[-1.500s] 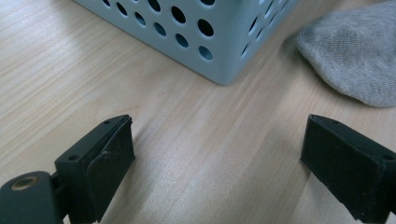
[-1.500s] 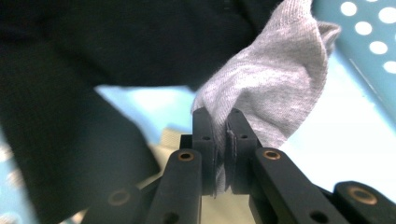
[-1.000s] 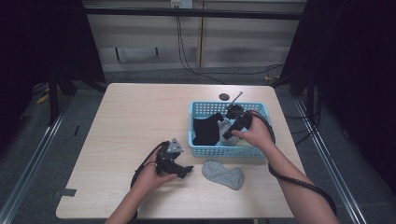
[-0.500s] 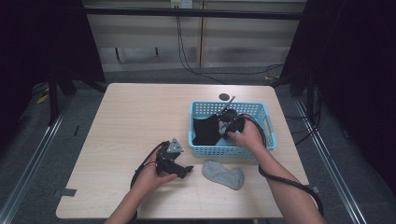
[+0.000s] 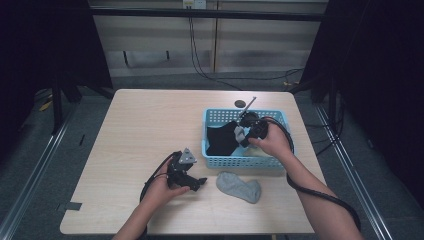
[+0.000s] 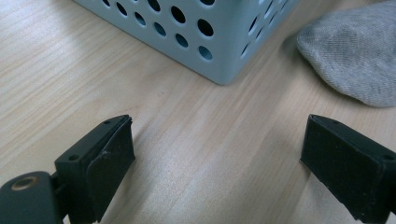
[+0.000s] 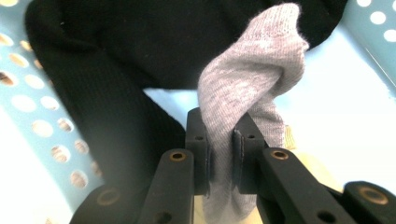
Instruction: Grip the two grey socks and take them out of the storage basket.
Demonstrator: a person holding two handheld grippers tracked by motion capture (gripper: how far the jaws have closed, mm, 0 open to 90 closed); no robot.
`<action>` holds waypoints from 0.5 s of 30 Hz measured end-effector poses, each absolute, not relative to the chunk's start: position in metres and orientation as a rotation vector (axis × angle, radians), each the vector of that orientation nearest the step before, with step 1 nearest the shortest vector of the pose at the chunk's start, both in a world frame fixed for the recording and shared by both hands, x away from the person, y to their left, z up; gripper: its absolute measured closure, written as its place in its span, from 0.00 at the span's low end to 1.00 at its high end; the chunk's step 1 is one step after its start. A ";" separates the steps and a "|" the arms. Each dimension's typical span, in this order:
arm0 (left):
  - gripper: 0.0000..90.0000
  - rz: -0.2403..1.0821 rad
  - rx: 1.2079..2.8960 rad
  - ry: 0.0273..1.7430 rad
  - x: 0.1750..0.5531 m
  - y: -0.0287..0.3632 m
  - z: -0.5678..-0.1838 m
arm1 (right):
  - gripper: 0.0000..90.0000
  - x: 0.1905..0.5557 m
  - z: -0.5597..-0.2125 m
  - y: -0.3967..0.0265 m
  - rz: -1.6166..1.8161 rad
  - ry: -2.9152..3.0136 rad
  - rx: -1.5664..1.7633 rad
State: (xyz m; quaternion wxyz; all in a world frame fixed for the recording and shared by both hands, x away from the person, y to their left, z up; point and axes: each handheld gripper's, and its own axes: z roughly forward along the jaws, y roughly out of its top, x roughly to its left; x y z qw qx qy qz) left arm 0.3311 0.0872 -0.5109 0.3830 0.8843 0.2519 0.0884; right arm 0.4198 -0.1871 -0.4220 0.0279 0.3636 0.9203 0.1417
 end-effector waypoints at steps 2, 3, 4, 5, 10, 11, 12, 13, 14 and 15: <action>0.10 0.227 2.256 0.643 0.331 0.087 -0.511 | 0.88 0.419 -0.420 -0.188 0.455 2.840 1.121; 0.10 0.228 2.257 0.639 0.331 0.087 -0.511 | 0.89 0.419 -0.418 -0.189 0.452 2.846 1.111; 0.10 0.229 2.256 0.639 0.331 0.087 -0.511 | 0.88 0.417 -0.413 -0.191 0.460 2.849 1.114; 0.10 0.230 2.258 0.641 0.331 0.087 -0.511 | 0.88 0.417 -0.413 -0.191 0.460 2.849 1.114; 0.10 0.229 2.262 0.635 0.331 0.087 -0.511 | 0.89 0.414 -0.402 -0.194 0.468 2.853 1.101; 0.10 0.228 2.256 0.640 0.331 0.087 -0.511 | 0.88 0.414 -0.400 -0.195 0.473 2.861 1.084; 0.10 0.230 2.263 0.636 0.331 0.087 -0.511 | 0.88 0.412 -0.395 -0.196 0.457 2.865 1.086; 0.10 0.227 2.255 0.640 0.331 0.087 -0.511 | 0.88 0.412 -0.395 -0.196 0.457 2.865 1.086; 0.10 0.229 2.261 0.635 0.331 0.087 -0.511 | 0.88 0.412 -0.393 -0.197 0.453 2.867 1.080; 0.10 0.227 2.261 0.634 0.332 0.088 -0.511 | 0.88 0.411 -0.392 -0.198 0.458 2.867 1.075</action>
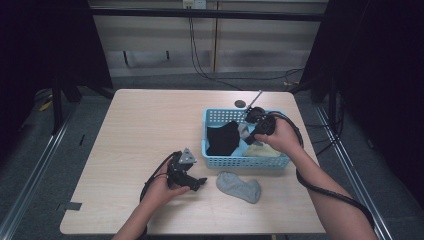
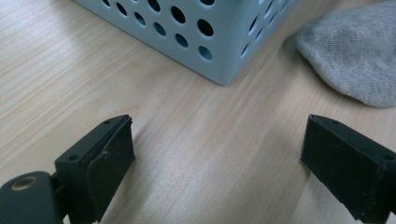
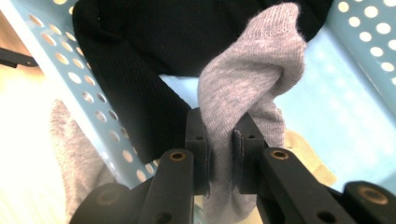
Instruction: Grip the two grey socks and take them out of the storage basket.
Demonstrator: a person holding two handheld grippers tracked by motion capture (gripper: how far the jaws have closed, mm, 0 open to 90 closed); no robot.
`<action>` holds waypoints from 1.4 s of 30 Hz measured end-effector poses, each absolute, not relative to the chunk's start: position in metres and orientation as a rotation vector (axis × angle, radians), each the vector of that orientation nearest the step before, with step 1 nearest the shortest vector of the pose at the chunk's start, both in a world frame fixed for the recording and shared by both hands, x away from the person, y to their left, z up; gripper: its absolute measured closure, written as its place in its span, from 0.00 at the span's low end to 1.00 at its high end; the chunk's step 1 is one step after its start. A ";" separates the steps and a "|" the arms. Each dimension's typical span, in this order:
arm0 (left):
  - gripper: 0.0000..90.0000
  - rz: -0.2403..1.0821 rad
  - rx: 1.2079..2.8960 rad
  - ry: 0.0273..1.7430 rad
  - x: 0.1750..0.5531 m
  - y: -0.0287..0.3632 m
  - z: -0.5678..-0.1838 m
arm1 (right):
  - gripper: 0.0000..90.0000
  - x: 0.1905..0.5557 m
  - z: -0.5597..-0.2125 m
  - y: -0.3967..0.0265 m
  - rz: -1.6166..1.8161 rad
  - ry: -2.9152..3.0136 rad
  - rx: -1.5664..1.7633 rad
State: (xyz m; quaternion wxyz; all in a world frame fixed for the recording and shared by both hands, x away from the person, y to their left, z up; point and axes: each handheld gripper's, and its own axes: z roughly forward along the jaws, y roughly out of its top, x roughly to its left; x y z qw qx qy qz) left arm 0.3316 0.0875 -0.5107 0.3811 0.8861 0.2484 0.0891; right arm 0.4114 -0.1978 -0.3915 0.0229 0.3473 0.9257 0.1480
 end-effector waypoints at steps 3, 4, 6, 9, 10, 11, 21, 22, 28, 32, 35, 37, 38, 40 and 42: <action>0.10 0.230 2.264 0.635 0.331 0.088 -0.511 | 0.88 0.409 -0.386 -0.200 0.453 2.872 1.070; 0.10 0.228 2.262 0.635 0.331 0.088 -0.511 | 0.88 0.408 -0.383 -0.200 0.452 2.873 1.066; 0.10 0.229 2.261 0.636 0.331 0.087 -0.511 | 0.88 0.406 -0.380 -0.201 0.460 2.874 1.060; 0.10 0.230 2.258 0.640 0.331 0.087 -0.511 | 0.88 0.403 -0.375 -0.202 0.464 2.882 1.043; 0.10 0.229 2.262 0.635 0.331 0.087 -0.511 | 0.88 0.403 -0.374 -0.202 0.465 2.883 1.037; 0.10 0.228 2.257 0.640 0.331 0.087 -0.511 | 0.88 0.402 -0.372 -0.202 0.461 2.886 1.027; 0.10 0.230 2.264 0.636 0.331 0.088 -0.511 | 0.88 0.390 -0.356 -0.201 0.495 2.892 0.979; 0.10 0.229 2.262 0.635 0.331 0.088 -0.511 | 0.88 0.388 -0.355 -0.201 0.495 2.899 0.963; 0.10 0.230 2.264 0.635 0.331 0.088 -0.511 | 0.88 0.376 -0.351 -0.197 0.507 2.916 0.921; 0.10 0.229 2.262 0.635 0.331 0.087 -0.511 | 0.88 0.369 -0.350 -0.194 0.517 2.929 0.881; 0.10 0.229 2.262 0.635 0.331 0.088 -0.511 | 0.88 0.360 -0.348 -0.190 0.505 2.947 0.841; 0.10 0.229 2.262 0.635 0.332 0.088 -0.511 | 0.88 0.359 -0.348 -0.189 0.502 2.951 0.837; 0.10 0.229 2.262 0.635 0.331 0.088 -0.511 | 0.88 0.356 -0.347 -0.188 0.504 2.954 0.831; 0.10 0.229 2.262 0.635 0.331 0.088 -0.511 | 0.88 0.352 -0.346 -0.186 0.508 2.959 0.805; 0.10 0.230 2.263 0.636 0.331 0.087 -0.511 | 0.88 0.348 -0.344 -0.185 0.523 2.966 0.780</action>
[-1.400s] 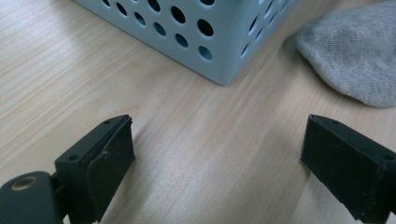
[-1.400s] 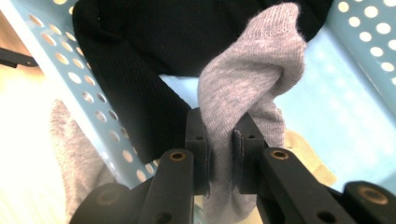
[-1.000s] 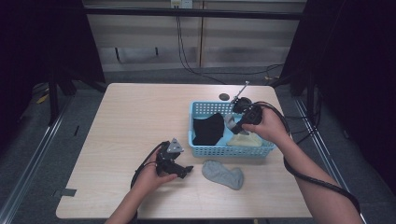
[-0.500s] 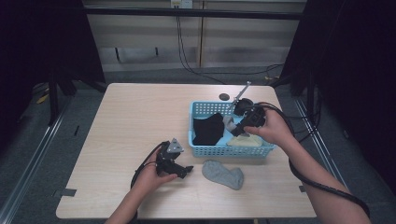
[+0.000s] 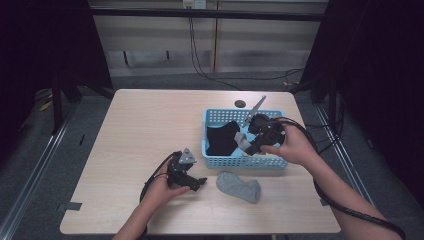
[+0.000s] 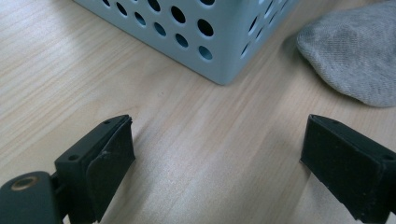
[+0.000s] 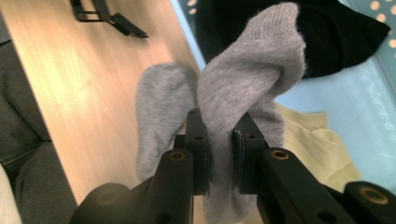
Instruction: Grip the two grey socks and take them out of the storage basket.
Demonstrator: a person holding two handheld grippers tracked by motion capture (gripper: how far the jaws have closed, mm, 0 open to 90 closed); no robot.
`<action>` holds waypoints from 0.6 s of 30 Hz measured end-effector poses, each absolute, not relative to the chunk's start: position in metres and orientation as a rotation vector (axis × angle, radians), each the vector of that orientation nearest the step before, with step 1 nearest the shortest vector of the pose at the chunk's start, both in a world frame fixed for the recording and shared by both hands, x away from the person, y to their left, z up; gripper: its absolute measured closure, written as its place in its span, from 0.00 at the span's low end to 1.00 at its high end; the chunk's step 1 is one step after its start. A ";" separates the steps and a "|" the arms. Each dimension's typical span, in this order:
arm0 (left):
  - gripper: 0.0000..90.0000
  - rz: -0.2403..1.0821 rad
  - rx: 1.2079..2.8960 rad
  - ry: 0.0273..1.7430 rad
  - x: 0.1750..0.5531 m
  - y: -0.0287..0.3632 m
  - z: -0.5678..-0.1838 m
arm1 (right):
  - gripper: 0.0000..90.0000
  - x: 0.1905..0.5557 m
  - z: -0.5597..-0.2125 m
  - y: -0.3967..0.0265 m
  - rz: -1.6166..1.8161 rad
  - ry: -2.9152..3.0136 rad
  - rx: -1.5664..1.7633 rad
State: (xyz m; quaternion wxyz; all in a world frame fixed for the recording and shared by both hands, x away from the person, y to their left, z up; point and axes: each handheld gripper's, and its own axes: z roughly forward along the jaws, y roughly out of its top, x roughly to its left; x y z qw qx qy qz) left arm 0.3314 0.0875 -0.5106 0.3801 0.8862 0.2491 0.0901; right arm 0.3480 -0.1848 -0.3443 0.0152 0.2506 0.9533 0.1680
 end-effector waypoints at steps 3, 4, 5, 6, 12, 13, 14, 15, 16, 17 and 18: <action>0.10 0.229 2.262 0.635 0.331 0.088 -0.511 | 0.88 0.341 -0.343 -0.182 0.542 2.970 0.769; 0.10 0.228 2.257 0.640 0.331 0.087 -0.511 | 0.88 0.339 -0.343 -0.181 0.551 2.970 0.756; 0.10 0.229 2.262 0.635 0.331 0.088 -0.511 | 0.88 0.335 -0.343 -0.180 0.549 2.979 0.750; 0.10 0.229 2.258 0.641 0.331 0.087 -0.511 | 0.88 0.335 -0.343 -0.180 0.549 2.979 0.750; 0.10 0.228 2.257 0.640 0.331 0.087 -0.511 | 0.88 0.320 -0.347 -0.177 0.577 2.994 0.680; 0.10 0.229 2.263 0.635 0.331 0.088 -0.511 | 0.88 0.317 -0.348 -0.176 0.580 2.997 0.682; 0.10 0.229 2.262 0.635 0.331 0.088 -0.511 | 0.88 0.315 -0.348 -0.175 0.588 2.996 0.677; 0.10 0.229 2.262 0.634 0.331 0.088 -0.511 | 0.88 0.311 -0.350 -0.174 0.601 3.006 0.652; 0.10 0.230 2.264 0.635 0.331 0.088 -0.511 | 0.88 0.311 -0.350 -0.174 0.601 3.006 0.652; 0.10 0.229 2.262 0.634 0.331 0.088 -0.511 | 0.87 0.307 -0.353 -0.173 0.605 3.009 0.645; 0.10 0.229 2.263 0.638 0.331 0.087 -0.511 | 0.87 0.307 -0.353 -0.173 0.605 3.009 0.645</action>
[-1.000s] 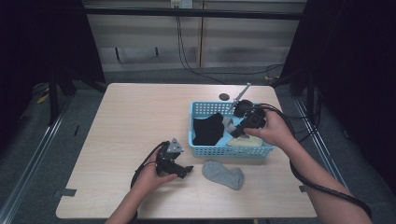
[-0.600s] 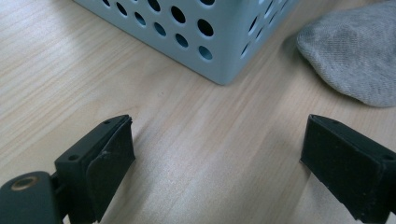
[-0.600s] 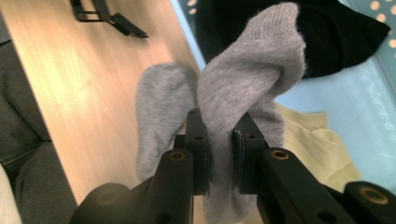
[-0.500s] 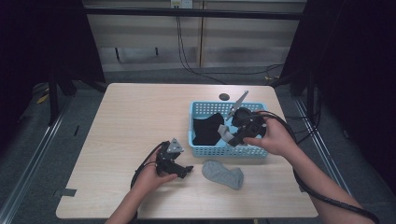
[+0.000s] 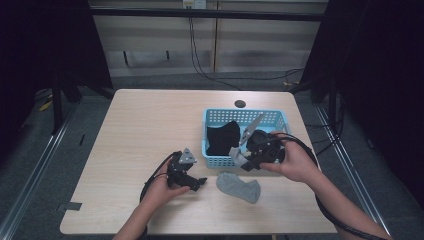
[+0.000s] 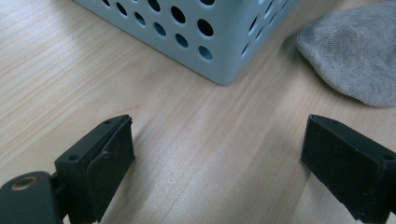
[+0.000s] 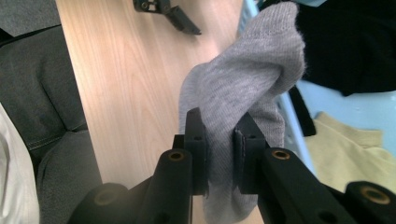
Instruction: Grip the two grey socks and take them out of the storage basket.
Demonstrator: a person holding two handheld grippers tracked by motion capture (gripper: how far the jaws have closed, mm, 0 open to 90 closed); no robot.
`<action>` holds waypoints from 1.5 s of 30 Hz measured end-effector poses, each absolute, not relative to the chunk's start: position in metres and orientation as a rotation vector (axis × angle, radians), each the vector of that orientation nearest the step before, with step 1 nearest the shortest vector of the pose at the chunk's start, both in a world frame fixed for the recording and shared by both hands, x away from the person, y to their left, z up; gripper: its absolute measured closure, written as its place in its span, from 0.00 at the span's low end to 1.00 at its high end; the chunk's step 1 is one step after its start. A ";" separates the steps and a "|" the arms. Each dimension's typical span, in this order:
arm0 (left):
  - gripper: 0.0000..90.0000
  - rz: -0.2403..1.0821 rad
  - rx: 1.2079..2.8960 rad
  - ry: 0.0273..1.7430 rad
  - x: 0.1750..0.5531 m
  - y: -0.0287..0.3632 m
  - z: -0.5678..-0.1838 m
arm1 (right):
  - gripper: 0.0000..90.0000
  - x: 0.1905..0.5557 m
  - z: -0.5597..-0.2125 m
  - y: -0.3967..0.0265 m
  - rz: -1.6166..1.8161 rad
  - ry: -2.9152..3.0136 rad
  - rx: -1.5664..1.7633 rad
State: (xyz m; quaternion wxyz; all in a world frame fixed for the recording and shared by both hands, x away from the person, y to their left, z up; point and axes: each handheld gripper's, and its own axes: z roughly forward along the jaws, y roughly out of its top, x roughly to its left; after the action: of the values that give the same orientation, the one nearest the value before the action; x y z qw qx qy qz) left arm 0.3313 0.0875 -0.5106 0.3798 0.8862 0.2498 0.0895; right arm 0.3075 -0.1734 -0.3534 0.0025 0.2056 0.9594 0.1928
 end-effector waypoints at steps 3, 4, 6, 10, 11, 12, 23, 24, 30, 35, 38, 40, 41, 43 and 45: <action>0.10 0.226 2.262 0.638 0.331 0.087 -0.511 | 0.87 0.302 -0.361 -0.171 0.603 3.031 0.632; 0.10 0.227 2.259 0.643 0.331 0.087 -0.511 | 0.87 0.301 -0.363 -0.170 0.609 3.034 0.626; 0.10 0.226 2.264 0.636 0.331 0.088 -0.511 | 0.87 0.299 -0.369 -0.169 0.617 3.044 0.631; 0.10 0.228 2.269 0.633 0.331 0.088 -0.510 | 0.85 0.298 -0.388 -0.166 0.600 3.069 0.613; 0.10 0.227 2.265 0.636 0.331 0.088 -0.511 | 0.85 0.298 -0.388 -0.166 0.600 3.069 0.613; 0.10 0.227 2.265 0.635 0.331 0.088 -0.511 | 0.83 0.298 -0.390 -0.165 0.602 3.067 0.633; 0.10 0.228 2.267 0.634 0.331 0.088 -0.511 | 0.54 0.298 -0.400 -0.173 0.673 3.035 0.730; 0.10 0.227 2.268 0.633 0.332 0.088 -0.510 | 0.53 0.297 -0.400 -0.174 0.668 3.034 0.727; 0.10 0.228 2.265 0.635 0.331 0.088 -0.511 | 0.45 0.293 -0.405 -0.187 0.697 3.009 0.780; 0.10 0.228 2.267 0.634 0.331 0.088 -0.511 | 0.41 0.288 -0.412 -0.203 0.737 2.971 0.829; 0.10 0.228 2.266 0.634 0.331 0.088 -0.511 | 0.38 0.285 -0.417 -0.216 0.757 2.946 0.866; 0.10 0.228 2.266 0.634 0.331 0.088 -0.511 | 0.37 0.283 -0.420 -0.222 0.757 2.930 0.899; 0.10 0.228 2.265 0.635 0.331 0.088 -0.511 | 0.37 0.282 -0.422 -0.224 0.750 2.922 0.901; 0.10 0.228 2.265 0.636 0.331 0.088 -0.511 | 0.36 0.279 -0.426 -0.228 0.753 2.912 0.926; 0.10 0.228 2.266 0.635 0.331 0.088 -0.511 | 0.35 0.276 -0.431 -0.233 0.755 2.901 0.936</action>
State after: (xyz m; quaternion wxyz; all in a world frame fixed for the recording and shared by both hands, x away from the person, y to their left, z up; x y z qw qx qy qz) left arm 0.3315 0.0877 -0.5105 0.3790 0.8869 0.2484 0.0893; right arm 0.2764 -0.2328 -0.4313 0.0003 0.2981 0.9237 0.2404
